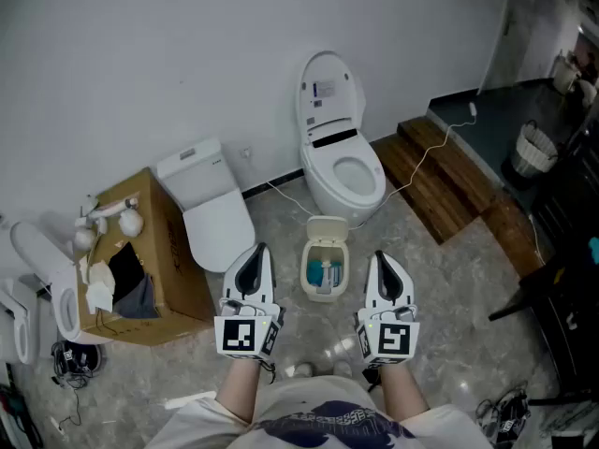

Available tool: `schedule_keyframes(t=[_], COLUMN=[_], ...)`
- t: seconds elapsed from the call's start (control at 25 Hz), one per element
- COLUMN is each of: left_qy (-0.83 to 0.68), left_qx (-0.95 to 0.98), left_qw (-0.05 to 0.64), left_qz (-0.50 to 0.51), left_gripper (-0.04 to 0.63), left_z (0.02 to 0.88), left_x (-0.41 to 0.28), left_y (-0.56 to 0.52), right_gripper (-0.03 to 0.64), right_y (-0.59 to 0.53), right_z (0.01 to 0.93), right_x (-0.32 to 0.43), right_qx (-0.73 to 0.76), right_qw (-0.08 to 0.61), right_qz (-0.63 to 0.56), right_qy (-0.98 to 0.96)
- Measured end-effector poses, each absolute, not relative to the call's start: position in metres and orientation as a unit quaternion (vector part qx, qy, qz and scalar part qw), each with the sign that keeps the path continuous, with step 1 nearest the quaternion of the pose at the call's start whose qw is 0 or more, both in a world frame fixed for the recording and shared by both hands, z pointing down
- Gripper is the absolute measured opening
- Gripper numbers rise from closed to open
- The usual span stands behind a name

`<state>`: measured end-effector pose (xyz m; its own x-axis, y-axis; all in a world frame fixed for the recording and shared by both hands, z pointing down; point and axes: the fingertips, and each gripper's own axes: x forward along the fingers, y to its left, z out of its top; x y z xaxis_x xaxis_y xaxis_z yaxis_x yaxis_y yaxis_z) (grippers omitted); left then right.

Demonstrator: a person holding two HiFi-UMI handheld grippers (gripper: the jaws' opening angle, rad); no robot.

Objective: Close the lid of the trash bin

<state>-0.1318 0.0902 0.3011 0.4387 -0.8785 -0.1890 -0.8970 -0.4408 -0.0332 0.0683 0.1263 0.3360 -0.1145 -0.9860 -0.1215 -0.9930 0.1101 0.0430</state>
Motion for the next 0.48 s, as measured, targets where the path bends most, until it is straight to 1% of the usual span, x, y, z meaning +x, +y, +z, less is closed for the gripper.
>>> schedule_keyframes(t=[0.28, 0.48], left_qy=[0.525, 0.528], left_qx=[-0.846, -0.844], left_qw=[0.057, 0.057], left_qz=[0.073, 0.075], left_gripper=[-0.003, -0.002], left_z=[0.3033, 0.2981], left_x=[-0.1331, -0.1380], left_y=[0.0906, 0.0954], right_gripper=[0.006, 0.009], right_y=[0.1256, 0.1283], right_z=[0.3384, 0.3396], right_x=[0.0671, 0.0711], right_qx=[-0.665, -0.643], right_qw=[0.029, 0.067], right_qz=[0.053, 0.022], right_qy=[0.745, 0.763])
